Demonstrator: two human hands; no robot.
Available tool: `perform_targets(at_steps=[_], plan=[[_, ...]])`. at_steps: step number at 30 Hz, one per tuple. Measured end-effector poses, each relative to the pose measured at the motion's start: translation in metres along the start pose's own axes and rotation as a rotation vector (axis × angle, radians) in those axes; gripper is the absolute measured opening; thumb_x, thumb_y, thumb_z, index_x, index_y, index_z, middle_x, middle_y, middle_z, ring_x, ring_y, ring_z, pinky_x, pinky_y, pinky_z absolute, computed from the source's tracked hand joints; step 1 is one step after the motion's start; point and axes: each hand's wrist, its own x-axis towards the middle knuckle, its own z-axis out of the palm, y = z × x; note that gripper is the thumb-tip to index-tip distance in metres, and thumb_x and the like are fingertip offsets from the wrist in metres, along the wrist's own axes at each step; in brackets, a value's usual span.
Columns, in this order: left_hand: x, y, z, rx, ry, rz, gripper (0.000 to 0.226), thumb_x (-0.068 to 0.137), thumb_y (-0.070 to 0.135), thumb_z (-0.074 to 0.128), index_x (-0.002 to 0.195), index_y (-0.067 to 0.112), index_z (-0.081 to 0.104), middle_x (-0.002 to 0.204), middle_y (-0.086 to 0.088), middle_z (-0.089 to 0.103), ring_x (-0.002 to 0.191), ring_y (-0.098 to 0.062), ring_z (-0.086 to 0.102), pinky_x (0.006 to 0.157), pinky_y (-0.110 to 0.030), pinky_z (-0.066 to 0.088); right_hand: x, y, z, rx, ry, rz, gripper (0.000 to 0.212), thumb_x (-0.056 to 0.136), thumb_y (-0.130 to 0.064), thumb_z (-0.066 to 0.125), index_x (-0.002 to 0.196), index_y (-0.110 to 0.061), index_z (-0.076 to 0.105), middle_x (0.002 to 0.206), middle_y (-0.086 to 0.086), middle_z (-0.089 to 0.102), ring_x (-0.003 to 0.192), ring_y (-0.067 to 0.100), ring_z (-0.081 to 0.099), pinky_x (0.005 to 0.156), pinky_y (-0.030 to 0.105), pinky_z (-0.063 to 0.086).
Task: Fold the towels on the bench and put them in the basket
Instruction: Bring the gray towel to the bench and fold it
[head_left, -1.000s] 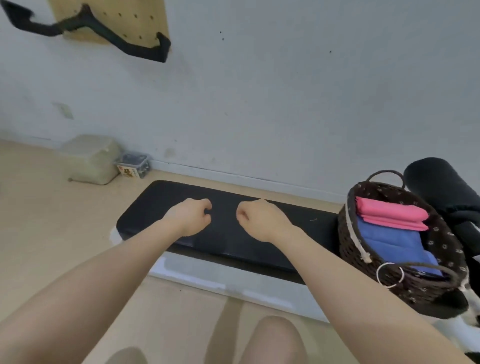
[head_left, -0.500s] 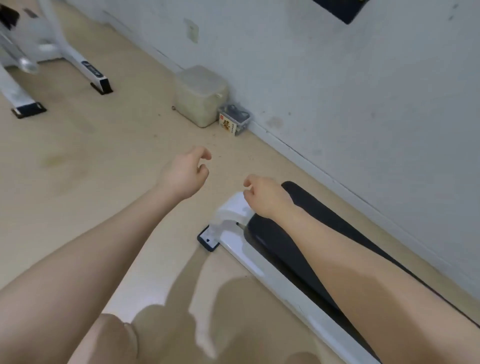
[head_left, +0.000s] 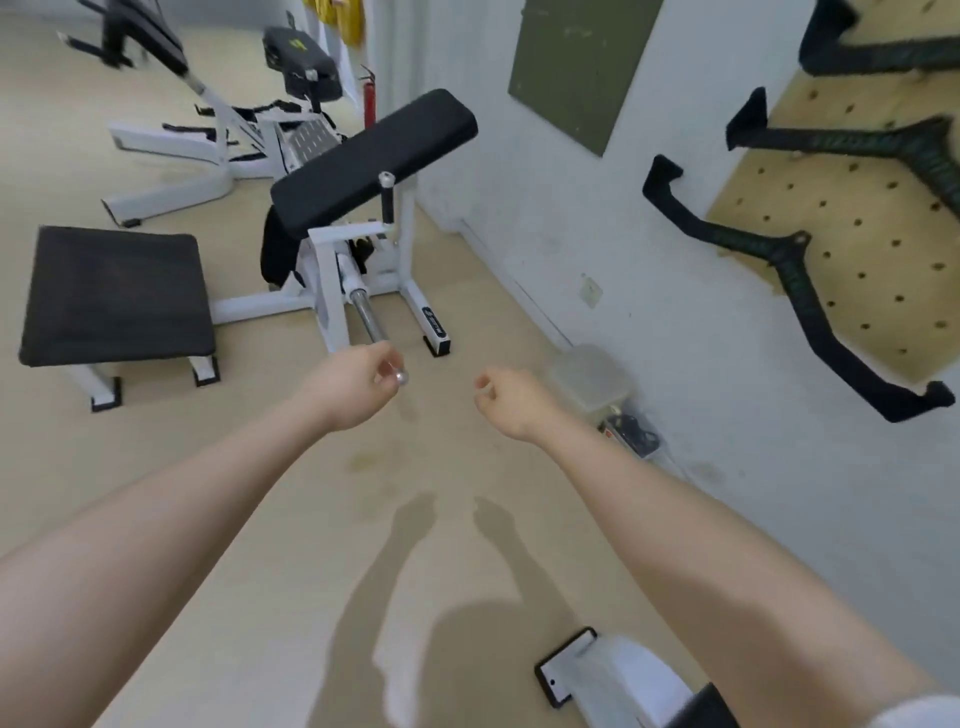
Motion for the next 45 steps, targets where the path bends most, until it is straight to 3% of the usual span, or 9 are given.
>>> perform_targets(at_steps=[6,9,13,19,23,31,37,43,45], plan=[[0.081,-0.049,-0.049,-0.068,0.072,-0.074,0.029,0.094,0.016,0.042,0.119,0.011,0.054,0.118,-0.007,0.061,0.097,-0.026,0.061,0.083,-0.035,0.05,0.093,-0.066,-0.015,-0.065,-0.013,-0.106,0.017,0.093,-0.018,0.042,0.092,-0.014,0.059,0.099,0.009,0.064,0.09,0.03,0.058,0.073,0.033,0.048],[0.134,-0.079,-0.073,-0.042,0.096,-0.055,0.028,0.094,0.016,0.042,0.119,0.011,0.055,0.117,-0.005,0.062,0.091,-0.023,0.058,0.082,-0.035,0.049,0.157,-0.096,-0.034,-0.11,0.002,-0.161,0.024,0.094,-0.012,0.038,0.097,-0.005,0.061,0.093,0.013,0.061,0.081,0.027,0.05,0.055,0.029,0.036],[0.2,-0.13,-0.113,-0.053,0.094,-0.135,0.029,0.095,0.019,0.041,0.121,0.015,0.053,0.119,-0.002,0.059,0.091,-0.021,0.056,0.076,-0.029,0.045,0.252,-0.14,-0.049,-0.081,-0.023,-0.184,0.026,0.092,-0.015,0.038,0.1,-0.004,0.061,0.101,0.012,0.064,0.088,0.03,0.059,0.073,0.035,0.049],[0.28,-0.226,-0.163,-0.012,0.065,-0.197,0.029,0.094,0.017,0.04,0.12,0.014,0.053,0.116,-0.005,0.06,0.097,-0.025,0.057,0.076,-0.032,0.046,0.372,-0.208,-0.047,-0.108,-0.055,-0.203,0.027,0.094,-0.017,0.038,0.093,-0.006,0.062,0.091,0.008,0.06,0.08,0.025,0.054,0.056,0.026,0.037],[0.343,-0.302,-0.181,-0.025,0.029,-0.204,0.029,0.095,0.016,0.04,0.122,0.012,0.051,0.111,-0.004,0.057,0.091,-0.022,0.053,0.073,-0.027,0.04,0.451,-0.245,-0.026,-0.134,-0.071,-0.177,0.026,0.092,-0.016,0.038,0.086,-0.004,0.061,0.089,0.012,0.066,0.087,0.029,0.06,0.068,0.033,0.046],[0.5,-0.442,-0.231,0.032,-0.156,-0.023,0.033,0.097,0.018,0.041,0.128,0.015,0.05,0.127,-0.002,0.056,0.105,-0.02,0.054,0.083,-0.024,0.041,0.614,-0.315,0.012,-0.04,-0.072,0.07,0.023,0.093,-0.013,0.036,0.077,-0.01,0.052,0.082,0.009,0.059,0.073,0.025,0.053,0.062,0.031,0.041],[0.614,-0.49,-0.263,0.061,-0.255,0.049,0.03,0.094,0.015,0.04,0.122,0.013,0.052,0.115,-0.004,0.06,0.086,-0.015,0.049,0.074,-0.024,0.037,0.7,-0.344,0.029,0.078,-0.068,0.209,0.035,0.095,-0.01,0.036,0.061,-0.014,0.034,0.066,0.001,0.041,0.073,0.022,0.042,0.047,0.021,0.023],[0.735,-0.53,-0.247,0.151,-0.291,0.188,0.027,0.091,0.011,0.046,0.115,0.008,0.057,0.114,-0.008,0.055,0.106,-0.026,0.049,0.088,-0.035,0.044,0.823,-0.316,0.053,0.105,-0.151,0.362,0.037,0.094,-0.003,0.037,0.059,-0.014,0.033,0.064,0.001,0.035,0.059,0.014,0.035,0.051,0.022,0.025],[0.776,-0.546,-0.233,0.161,-0.33,0.193,0.027,0.092,0.012,0.045,0.116,0.009,0.057,0.116,-0.008,0.055,0.11,-0.026,0.048,0.093,-0.038,0.043,0.868,-0.305,0.065,0.088,-0.204,0.379,0.028,0.095,-0.004,0.039,0.068,-0.01,0.045,0.071,0.004,0.042,0.071,0.019,0.043,0.064,0.025,0.035]])
